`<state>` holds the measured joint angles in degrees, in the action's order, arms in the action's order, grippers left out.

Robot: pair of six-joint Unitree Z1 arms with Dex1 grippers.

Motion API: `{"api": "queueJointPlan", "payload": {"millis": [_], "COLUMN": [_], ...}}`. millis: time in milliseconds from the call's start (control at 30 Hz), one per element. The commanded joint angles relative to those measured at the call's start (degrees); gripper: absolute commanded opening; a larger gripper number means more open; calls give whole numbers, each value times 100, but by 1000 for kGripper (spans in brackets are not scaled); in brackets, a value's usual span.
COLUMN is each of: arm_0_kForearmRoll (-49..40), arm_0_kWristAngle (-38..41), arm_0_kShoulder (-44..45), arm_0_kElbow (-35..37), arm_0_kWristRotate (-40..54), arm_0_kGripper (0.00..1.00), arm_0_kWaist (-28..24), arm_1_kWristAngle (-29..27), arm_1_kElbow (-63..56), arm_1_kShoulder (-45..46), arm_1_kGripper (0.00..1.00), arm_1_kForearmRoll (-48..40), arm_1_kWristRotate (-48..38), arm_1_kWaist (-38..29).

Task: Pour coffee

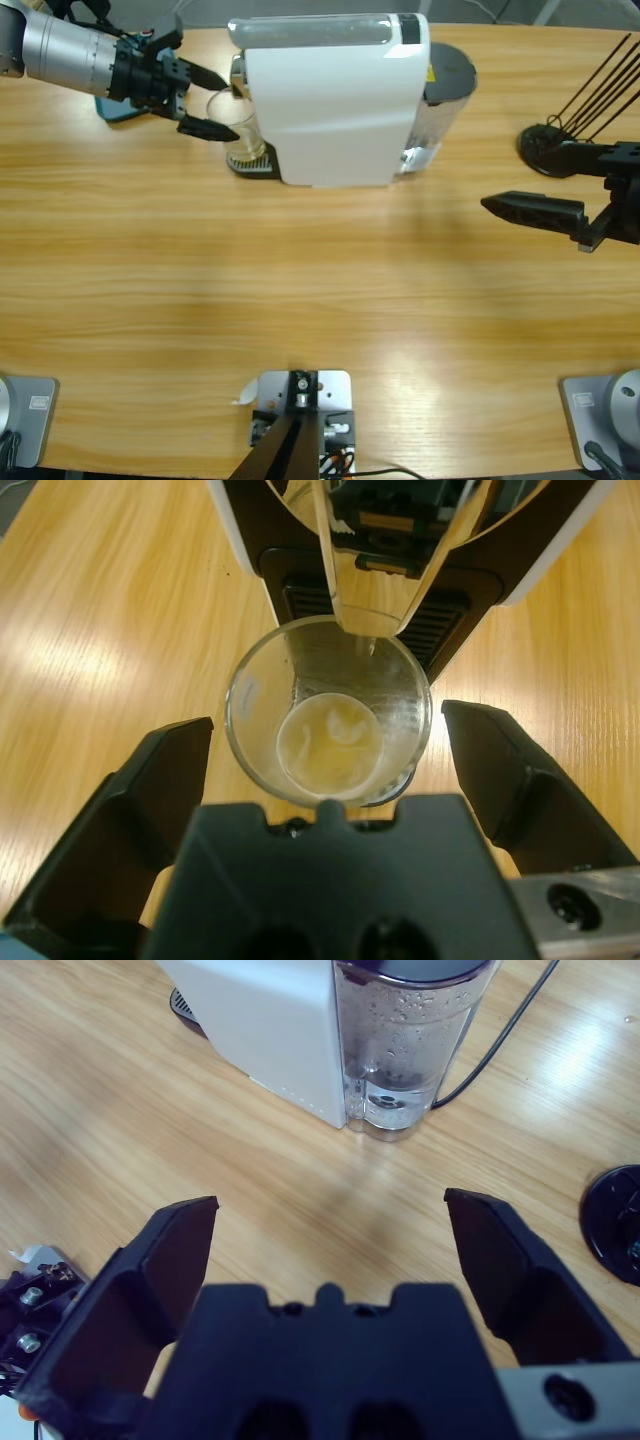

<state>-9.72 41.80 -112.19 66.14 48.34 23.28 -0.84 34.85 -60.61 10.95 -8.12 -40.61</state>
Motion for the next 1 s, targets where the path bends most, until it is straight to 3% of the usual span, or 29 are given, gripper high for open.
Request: {"api": "queueJointPlan", "payload": {"millis": [33,367,533,600,667,700,1000], "arm_0_kForearmRoll": [75,66,45,19,-4,-13,-364], "arm_0_kWristAngle": [30,-125,-137,-137,-137,-137,-137], "arm_0_kShoulder": [-458,-540,-519,-507,-493,-486,-105], "arm_0_kElbow": [129,241,241,229,206,198,48], "arm_0_kWristRotate": [40,44,56,61,66,65,8], "arm_0_kGripper": [1000,986,485,469,156,73,57], "arm_0_kWaist": [106,194,194,201,200,200,-78], "arm_1_kWristAngle": [-92,-75,-75,-75,-76,-80,-101], "arm_1_kElbow": [-181,-189,-191,-198,-200,-207,-233], "arm_1_kShoulder": [-160,-179,-179,-171,-171,-171,-162], "arm_1_kGripper": [1000,1000,1000,1000,1000,1000,1000], "arm_1_kForearmRoll": [-58,-67,-75,-75,-77,-84,-128], "arm_1_kWristRotate": [-23,-23,-23,-23,-23,-23,-23], "arm_1_kWaist": [-52,-52,-52,-52,-52,-52,-52]}}
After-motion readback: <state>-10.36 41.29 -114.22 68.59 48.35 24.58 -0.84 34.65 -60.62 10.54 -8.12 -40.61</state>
